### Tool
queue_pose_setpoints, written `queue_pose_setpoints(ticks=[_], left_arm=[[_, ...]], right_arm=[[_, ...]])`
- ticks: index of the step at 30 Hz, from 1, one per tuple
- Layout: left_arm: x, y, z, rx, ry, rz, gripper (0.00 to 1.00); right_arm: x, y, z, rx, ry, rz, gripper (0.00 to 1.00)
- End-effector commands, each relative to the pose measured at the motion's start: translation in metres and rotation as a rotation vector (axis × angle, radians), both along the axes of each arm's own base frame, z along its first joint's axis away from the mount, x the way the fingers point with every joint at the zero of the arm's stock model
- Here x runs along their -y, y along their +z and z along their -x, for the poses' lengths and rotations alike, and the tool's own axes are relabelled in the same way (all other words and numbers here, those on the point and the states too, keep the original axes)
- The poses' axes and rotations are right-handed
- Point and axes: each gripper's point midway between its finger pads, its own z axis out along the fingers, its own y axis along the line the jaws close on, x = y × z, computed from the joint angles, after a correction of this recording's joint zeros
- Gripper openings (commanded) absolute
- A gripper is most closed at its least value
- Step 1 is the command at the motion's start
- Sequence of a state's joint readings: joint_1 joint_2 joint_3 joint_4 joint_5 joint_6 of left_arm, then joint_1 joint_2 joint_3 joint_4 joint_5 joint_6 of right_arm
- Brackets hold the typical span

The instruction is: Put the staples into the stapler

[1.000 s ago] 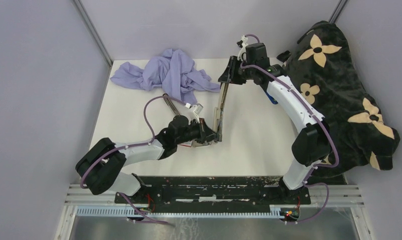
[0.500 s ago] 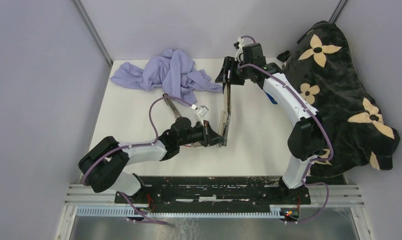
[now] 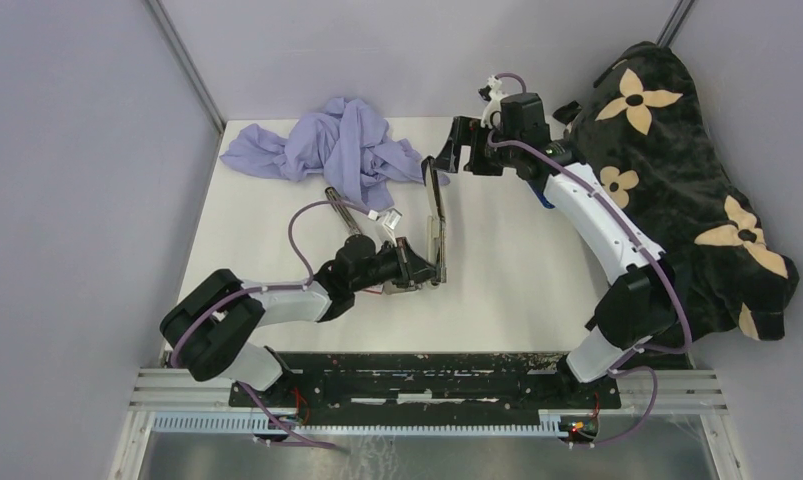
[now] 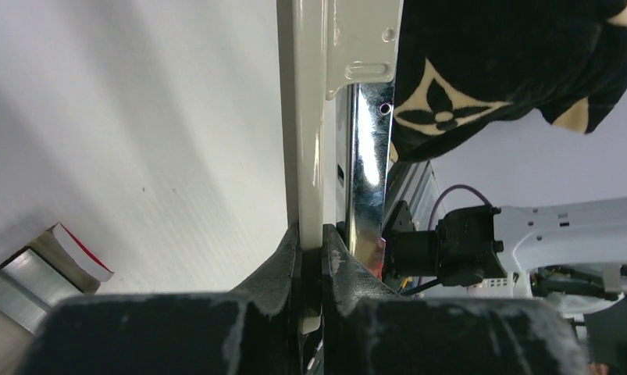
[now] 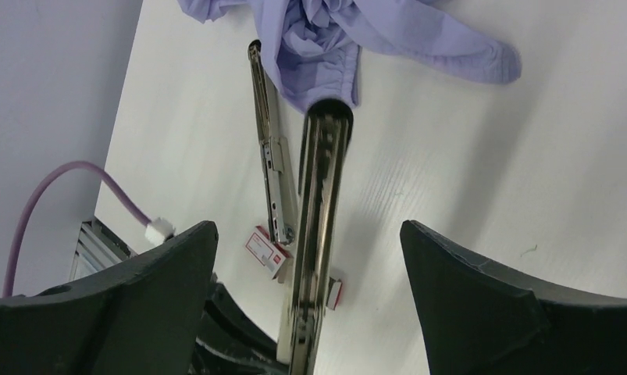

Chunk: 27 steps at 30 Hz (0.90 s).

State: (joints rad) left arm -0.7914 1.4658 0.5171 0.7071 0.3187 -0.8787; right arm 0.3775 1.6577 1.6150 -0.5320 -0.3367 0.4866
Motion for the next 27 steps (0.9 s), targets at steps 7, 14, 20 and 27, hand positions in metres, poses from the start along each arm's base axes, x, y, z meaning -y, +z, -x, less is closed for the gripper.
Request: queue_pose_setpoints(ticks=[7,14,20,27], left_arm=[[-0.005,0.055,-0.036,0.042,0.121,0.21,0.03],[-0.007,0.051,-0.044,-0.002,0.149,0.223,0.03],[-0.008,0.051,-0.044,-0.01,0.154,0.226,0.03],[-0.01,0.053,-0.043,0.001,0.154,0.223,0.03]], right_arm=[[0.001,-0.016,0.04,-0.023,0.046,-0.039,0.94],[-0.025,-0.042,0.058,-0.077,0.107,-0.037,0.9],[-0.046,-0.058,0.059,-0.094,0.131,-0.002,0.84],[-0.055,-0.074,0.059,-0.095,0.124,0.07,0.73]])
